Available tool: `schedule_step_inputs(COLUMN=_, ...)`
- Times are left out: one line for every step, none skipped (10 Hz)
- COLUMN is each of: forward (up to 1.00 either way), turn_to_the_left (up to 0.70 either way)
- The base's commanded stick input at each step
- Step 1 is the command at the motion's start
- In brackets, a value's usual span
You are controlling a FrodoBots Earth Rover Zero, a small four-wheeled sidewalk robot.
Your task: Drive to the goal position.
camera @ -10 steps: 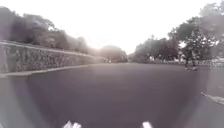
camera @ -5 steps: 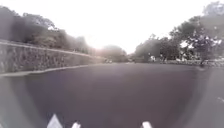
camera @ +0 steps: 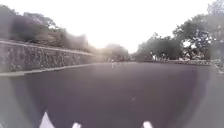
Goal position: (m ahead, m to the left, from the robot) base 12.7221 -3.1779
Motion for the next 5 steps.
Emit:
schedule_step_inputs(forward=0.70, turn_to_the_left=0.00)
schedule_step_inputs(forward=0.70, turn_to_the_left=0.00)
schedule_step_inputs(forward=0.70, turn_to_the_left=0.00)
schedule_step_inputs(forward=0.70, turn_to_the_left=0.00)
schedule_step_inputs(forward=0.70, turn_to_the_left=0.00)
